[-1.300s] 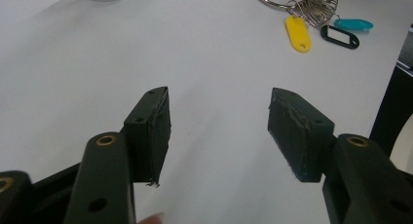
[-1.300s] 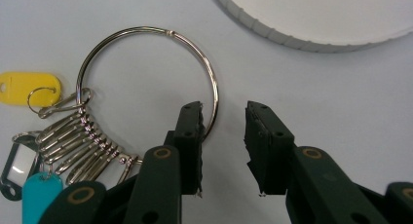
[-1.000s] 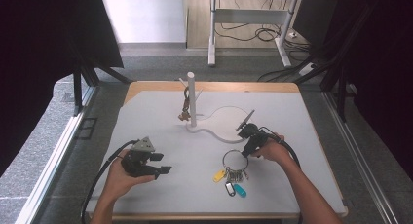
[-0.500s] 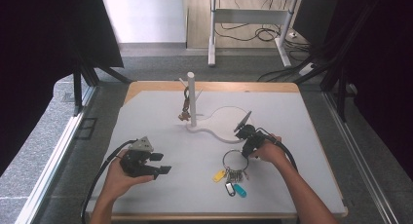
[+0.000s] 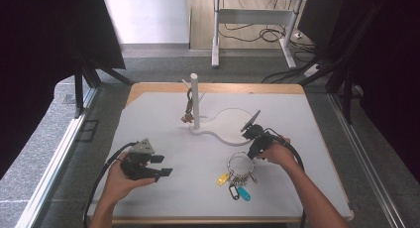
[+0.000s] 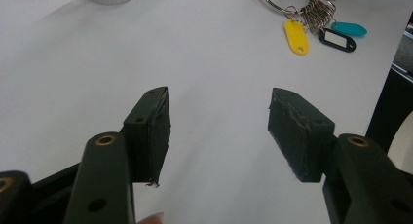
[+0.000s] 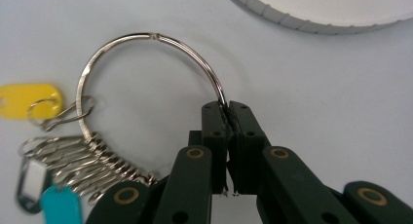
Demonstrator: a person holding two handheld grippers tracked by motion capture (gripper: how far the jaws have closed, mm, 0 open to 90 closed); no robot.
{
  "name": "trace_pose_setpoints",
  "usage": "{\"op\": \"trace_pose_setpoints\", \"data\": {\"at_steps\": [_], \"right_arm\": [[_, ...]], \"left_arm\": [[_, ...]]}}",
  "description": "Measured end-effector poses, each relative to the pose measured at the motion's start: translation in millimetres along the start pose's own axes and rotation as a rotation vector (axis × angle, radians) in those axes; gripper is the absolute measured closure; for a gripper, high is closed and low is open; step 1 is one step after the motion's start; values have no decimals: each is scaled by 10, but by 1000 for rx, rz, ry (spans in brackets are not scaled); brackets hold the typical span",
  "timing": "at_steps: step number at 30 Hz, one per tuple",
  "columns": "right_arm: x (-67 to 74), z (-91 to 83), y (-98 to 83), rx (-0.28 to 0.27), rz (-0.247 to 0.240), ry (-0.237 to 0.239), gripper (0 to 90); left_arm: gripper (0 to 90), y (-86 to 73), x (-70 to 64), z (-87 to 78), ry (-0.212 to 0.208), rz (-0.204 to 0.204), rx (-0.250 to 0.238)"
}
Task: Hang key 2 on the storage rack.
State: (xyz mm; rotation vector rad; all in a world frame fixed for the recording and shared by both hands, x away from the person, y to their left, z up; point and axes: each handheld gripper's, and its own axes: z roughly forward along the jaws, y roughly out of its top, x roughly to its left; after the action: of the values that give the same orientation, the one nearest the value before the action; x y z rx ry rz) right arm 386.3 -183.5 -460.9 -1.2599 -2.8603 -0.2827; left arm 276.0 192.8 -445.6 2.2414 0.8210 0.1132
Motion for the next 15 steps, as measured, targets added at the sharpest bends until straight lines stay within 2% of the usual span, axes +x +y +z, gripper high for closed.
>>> {"op": "trace_pose_setpoints", "data": {"at_steps": [2, 8, 10, 15], "right_arm": [[33, -126, -38, -25, -14, 27, 862], [96, -304, -108, -56, -30, 75, 861], [142, -379, -144, -64, -37, 108, 859], [196, -440, -172, -61, -70, 140, 859]], "left_arm": [[415, -1, -3, -3, 0, -1, 0], [414, -5, -7, -12, 1, -2, -7], [415, -5, -7, -15, 0, -2, -8], [414, -4, -5, -12, 0, -2, -7]]}}
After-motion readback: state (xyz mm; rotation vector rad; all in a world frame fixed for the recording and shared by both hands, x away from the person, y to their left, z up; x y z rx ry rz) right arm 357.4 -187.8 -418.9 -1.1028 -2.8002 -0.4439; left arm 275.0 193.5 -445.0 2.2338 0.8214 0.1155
